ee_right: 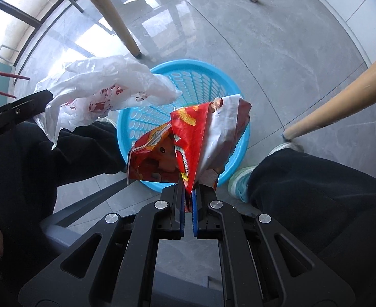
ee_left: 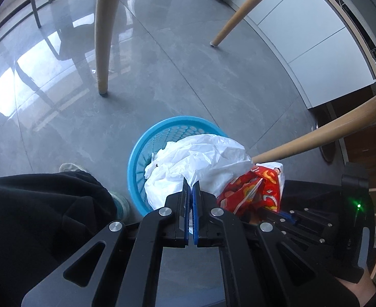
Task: Collect trash
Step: 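Open both tools to drop the bags into the wastebasket, then raise both tools back up toward the table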
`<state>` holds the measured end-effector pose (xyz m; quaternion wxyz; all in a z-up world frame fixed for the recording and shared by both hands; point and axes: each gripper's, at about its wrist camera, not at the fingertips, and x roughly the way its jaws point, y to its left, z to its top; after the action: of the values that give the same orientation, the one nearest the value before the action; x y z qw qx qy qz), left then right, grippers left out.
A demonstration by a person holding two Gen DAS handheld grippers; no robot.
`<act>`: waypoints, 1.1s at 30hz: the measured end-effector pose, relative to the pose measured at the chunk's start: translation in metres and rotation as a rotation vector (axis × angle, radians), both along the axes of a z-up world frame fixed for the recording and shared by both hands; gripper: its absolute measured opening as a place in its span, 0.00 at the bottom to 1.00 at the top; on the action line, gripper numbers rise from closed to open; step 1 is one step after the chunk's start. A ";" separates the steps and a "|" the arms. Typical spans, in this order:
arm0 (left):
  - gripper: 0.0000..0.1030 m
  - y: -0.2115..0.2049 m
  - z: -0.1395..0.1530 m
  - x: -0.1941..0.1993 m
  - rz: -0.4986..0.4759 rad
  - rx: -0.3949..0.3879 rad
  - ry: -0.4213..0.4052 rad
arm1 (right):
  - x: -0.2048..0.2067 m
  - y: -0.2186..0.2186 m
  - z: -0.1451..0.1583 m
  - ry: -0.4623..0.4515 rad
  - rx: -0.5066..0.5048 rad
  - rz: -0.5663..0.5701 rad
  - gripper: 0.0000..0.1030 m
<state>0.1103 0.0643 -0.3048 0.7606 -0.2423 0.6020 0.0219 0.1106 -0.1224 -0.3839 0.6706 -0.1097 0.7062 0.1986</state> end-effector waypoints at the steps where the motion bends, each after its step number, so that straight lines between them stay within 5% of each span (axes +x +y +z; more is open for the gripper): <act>1: 0.01 0.000 -0.003 0.002 0.002 -0.003 0.004 | 0.002 0.001 -0.005 0.013 0.001 -0.005 0.03; 21: 0.01 -0.002 -0.051 0.040 -0.017 -0.009 0.069 | 0.026 0.014 -0.061 0.061 -0.029 -0.037 0.04; 25: 0.15 -0.002 -0.051 0.044 -0.011 -0.040 0.052 | 0.026 0.012 -0.063 0.046 -0.032 -0.033 0.25; 33: 0.17 0.000 -0.053 0.038 -0.014 0.012 0.078 | 0.025 0.009 -0.060 0.059 -0.057 -0.033 0.27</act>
<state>0.1488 0.0647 -0.3581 0.7381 -0.2326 0.6327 0.0294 0.1359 -0.1133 -0.4442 0.6492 -0.1110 0.7329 0.1705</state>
